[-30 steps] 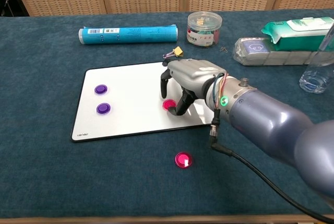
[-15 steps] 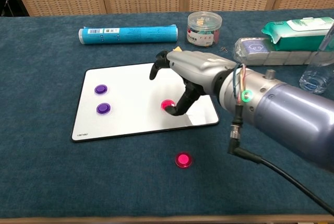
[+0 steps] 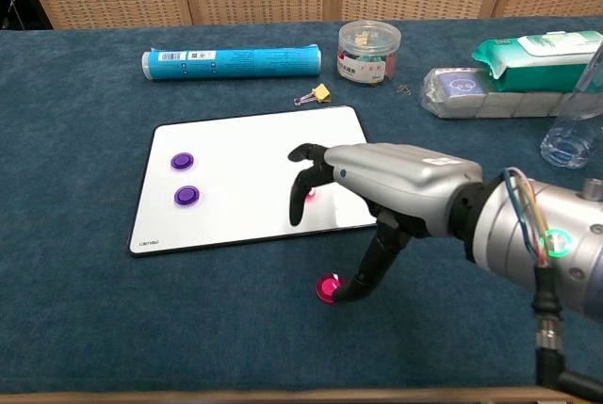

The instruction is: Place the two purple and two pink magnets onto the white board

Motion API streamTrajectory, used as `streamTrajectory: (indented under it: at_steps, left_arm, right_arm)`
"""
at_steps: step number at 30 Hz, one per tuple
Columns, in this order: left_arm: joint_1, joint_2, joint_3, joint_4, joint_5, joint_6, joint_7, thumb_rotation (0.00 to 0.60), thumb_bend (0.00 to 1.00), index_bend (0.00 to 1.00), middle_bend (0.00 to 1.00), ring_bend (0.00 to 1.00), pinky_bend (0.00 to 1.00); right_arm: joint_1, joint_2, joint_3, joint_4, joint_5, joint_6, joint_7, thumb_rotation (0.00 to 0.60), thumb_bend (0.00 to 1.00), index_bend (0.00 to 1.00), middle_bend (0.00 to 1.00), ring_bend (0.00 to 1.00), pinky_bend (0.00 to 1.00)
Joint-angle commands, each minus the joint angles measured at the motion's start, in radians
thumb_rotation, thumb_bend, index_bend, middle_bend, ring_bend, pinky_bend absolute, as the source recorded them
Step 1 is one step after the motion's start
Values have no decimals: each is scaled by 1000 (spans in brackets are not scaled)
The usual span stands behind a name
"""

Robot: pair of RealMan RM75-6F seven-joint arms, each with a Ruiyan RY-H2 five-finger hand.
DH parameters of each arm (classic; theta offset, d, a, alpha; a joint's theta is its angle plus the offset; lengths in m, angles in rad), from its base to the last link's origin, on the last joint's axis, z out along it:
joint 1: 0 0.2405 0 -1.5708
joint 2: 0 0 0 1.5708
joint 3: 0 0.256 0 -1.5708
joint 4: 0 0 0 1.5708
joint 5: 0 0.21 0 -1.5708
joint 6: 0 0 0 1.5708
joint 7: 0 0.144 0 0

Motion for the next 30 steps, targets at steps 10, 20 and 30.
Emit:
streamTrajectory:
  at_steps: [10, 20, 30]
  left_arm:
    - [-2, 0, 2, 1, 1, -9, -4, 600, 96, 0, 0, 0, 0]
    - [-3, 0, 1, 5, -2, -13, -11, 600, 97, 0, 0, 0, 0]
    - [-4, -1, 3, 3, -1, -15, -7, 600, 96, 0, 0, 0, 0]
  right_arm:
    - [12, -96, 5, 131, 36, -43, 12, 600, 274, 400, 0, 0, 0]
    - [5, -105, 0, 165, 53, -49, 17, 600, 283, 399, 0, 0, 0]
    - [-12, -80, -17, 164, 46, -64, 43, 600, 293, 398, 0, 0, 0]
